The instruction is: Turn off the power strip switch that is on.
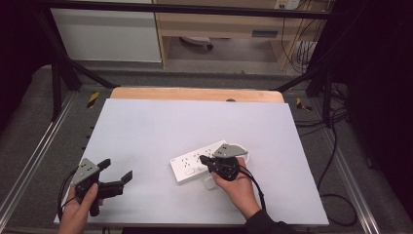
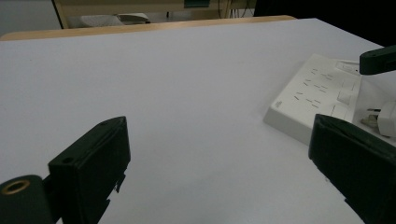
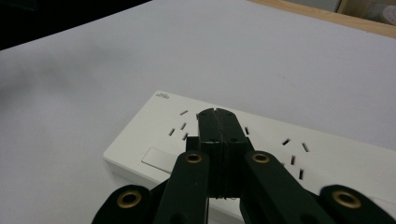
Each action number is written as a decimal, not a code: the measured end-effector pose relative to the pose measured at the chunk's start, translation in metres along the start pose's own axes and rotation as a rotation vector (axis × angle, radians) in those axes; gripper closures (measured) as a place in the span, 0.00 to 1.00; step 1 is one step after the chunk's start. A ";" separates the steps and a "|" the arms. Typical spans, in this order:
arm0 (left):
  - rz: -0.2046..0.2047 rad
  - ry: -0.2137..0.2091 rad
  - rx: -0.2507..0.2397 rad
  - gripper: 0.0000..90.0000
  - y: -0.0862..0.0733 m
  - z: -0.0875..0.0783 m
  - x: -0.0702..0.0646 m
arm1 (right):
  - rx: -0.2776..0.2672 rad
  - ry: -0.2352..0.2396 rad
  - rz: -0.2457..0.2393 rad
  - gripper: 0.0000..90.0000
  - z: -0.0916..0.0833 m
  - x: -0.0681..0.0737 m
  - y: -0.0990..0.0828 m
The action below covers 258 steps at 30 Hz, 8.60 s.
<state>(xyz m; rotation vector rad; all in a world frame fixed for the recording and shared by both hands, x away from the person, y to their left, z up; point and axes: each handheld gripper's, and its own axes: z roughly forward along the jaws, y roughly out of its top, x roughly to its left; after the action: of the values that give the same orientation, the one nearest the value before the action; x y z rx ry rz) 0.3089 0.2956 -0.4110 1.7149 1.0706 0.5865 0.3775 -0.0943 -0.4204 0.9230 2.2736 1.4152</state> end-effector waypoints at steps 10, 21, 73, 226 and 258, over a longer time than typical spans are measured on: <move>0.001 0.000 0.000 0.06 0.000 0.000 0.000 | 0.023 0.006 -0.002 1.00 0.006 0.002 -0.005; 0.002 -0.001 0.001 0.06 0.000 0.000 0.000 | 0.050 0.011 -0.004 1.00 0.013 0.005 -0.011; 0.007 -0.002 0.004 0.06 0.000 0.000 0.000 | 0.080 0.009 -0.012 1.00 0.021 0.005 -0.019; 0.002 0.001 0.010 0.06 -0.001 0.002 -0.001 | -0.177 -0.147 0.091 0.04 -0.066 -0.057 0.030; 0.003 0.003 0.011 0.06 -0.001 0.002 -0.001 | -0.219 -0.282 0.148 0.07 -0.142 -0.100 -0.028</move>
<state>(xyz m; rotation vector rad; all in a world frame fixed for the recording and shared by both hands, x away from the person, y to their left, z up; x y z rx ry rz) 0.3096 0.2942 -0.4125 1.7255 1.0753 0.5862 0.3622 -0.2665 -0.3860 1.1550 1.8393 1.4542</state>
